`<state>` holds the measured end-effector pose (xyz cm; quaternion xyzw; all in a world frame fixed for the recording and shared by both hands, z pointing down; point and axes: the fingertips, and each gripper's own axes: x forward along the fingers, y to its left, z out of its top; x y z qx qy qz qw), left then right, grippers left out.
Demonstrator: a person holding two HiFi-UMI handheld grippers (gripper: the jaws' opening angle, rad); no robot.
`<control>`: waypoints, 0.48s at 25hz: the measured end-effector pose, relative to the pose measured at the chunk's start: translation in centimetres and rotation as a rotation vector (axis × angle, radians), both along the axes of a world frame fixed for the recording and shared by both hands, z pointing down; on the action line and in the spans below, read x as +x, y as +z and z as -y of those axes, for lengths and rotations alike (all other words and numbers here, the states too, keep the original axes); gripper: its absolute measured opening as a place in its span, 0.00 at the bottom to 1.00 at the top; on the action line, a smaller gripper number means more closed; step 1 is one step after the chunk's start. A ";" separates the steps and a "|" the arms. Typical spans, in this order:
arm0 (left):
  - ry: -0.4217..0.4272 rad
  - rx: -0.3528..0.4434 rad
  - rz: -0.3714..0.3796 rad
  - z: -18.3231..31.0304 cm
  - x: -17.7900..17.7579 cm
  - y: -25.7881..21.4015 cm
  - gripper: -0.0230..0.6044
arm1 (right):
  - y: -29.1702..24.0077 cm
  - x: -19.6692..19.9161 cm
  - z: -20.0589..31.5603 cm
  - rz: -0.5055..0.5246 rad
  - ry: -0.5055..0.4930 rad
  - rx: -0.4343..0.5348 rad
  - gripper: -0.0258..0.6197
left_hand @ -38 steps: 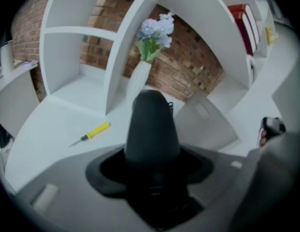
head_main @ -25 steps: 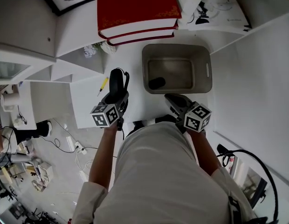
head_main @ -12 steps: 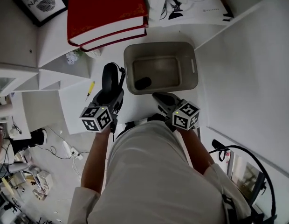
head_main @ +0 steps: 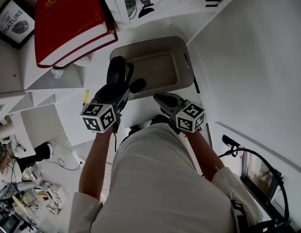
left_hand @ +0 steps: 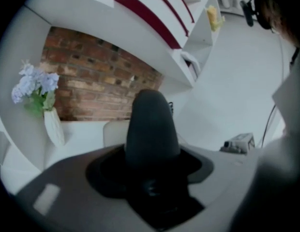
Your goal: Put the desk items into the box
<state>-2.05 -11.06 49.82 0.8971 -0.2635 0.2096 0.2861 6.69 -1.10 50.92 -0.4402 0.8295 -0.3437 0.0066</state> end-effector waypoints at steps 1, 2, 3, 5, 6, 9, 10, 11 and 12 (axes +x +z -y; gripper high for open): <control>0.017 0.000 0.003 0.0 0.8 0.1 0.50 | 0.0 0.3 -0.1 0.002 0.006 0.000 0.04; 0.032 -0.001 0.007 0.1 1.5 0.2 0.50 | 0.1 0.7 -0.2 0.004 0.014 0.000 0.04; 0.047 -0.002 0.013 0.1 2.2 0.4 0.50 | 0.2 1.1 -0.2 0.006 0.021 0.000 0.04; 0.078 0.000 0.024 0.2 3.6 0.6 0.50 | 0.2 1.9 -0.5 0.010 0.038 0.002 0.04; 0.093 0.003 0.030 0.2 4.4 0.7 0.50 | 0.2 2.3 -0.6 0.013 0.045 0.003 0.04; 0.138 0.018 0.049 0.3 6.4 0.9 0.50 | 0.1 3.3 -1.0 0.021 0.063 0.005 0.04; 0.151 0.023 0.056 0.3 7.0 1.0 0.50 | 0.1 3.6 -1.1 0.025 0.068 0.005 0.04; 0.162 0.027 0.064 0.4 7.6 1.2 0.50 | 0.1 3.8 -1.2 0.028 0.073 0.006 0.04; 0.173 0.030 0.072 0.6 8.1 1.4 0.50 | 0.0 4.1 -1.4 0.030 0.076 0.007 0.04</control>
